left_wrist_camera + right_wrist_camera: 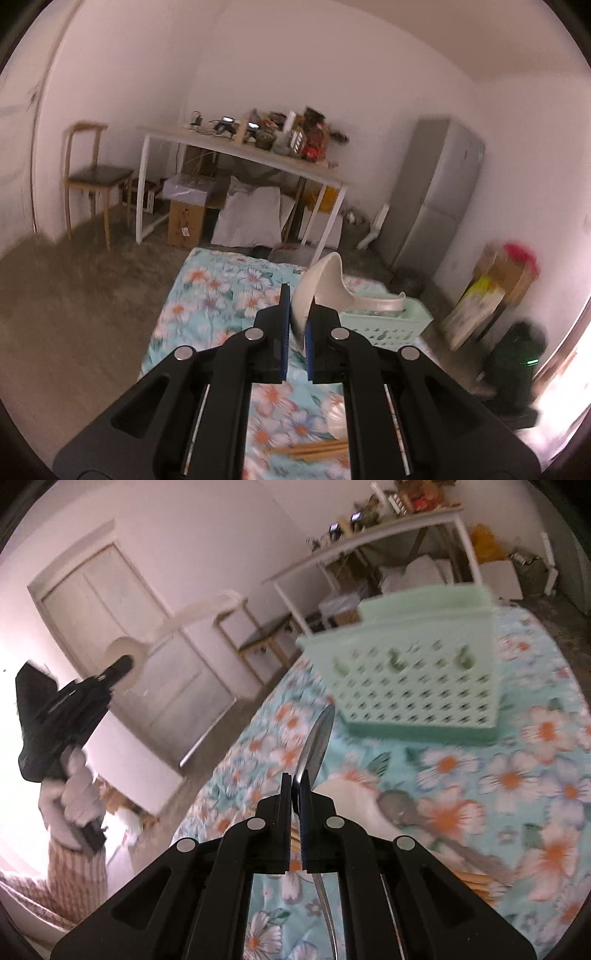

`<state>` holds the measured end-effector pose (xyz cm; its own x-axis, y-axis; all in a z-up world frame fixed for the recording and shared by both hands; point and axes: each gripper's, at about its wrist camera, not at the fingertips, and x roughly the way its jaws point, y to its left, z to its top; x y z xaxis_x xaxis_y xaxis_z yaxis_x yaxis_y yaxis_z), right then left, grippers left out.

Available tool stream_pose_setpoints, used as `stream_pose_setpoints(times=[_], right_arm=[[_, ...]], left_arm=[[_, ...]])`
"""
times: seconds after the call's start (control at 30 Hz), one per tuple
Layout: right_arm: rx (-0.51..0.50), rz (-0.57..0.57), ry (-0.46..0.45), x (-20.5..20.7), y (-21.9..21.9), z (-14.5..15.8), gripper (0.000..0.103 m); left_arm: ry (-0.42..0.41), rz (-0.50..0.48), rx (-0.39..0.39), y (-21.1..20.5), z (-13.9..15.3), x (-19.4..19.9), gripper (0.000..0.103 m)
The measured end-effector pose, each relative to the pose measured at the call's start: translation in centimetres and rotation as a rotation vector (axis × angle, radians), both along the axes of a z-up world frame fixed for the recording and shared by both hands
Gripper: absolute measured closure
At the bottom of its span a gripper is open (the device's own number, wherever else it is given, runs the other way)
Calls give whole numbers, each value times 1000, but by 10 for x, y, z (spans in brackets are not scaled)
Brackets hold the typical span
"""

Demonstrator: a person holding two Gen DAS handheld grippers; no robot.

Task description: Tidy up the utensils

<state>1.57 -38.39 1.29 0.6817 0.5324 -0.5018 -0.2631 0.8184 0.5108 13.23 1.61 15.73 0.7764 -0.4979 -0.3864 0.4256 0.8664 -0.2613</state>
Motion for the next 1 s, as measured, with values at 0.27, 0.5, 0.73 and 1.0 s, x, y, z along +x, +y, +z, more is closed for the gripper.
stream_pose_setpoints(times=[0.27, 0.5, 0.73, 1.0], right_arm=[[31, -52, -64, -12, -35, 9, 99], [46, -88, -74, -9, -48, 4, 99], [57, -138, -96, -4, -68, 11, 99], [65, -181, -213, 0, -86, 52, 99]], left_arm=[[81, -65, 376, -87, 17, 62, 97], [117, -67, 552, -138, 15, 97, 97], [150, -152, 433, -153, 5, 112, 80], [68, -161, 175, -137, 10, 97, 53]])
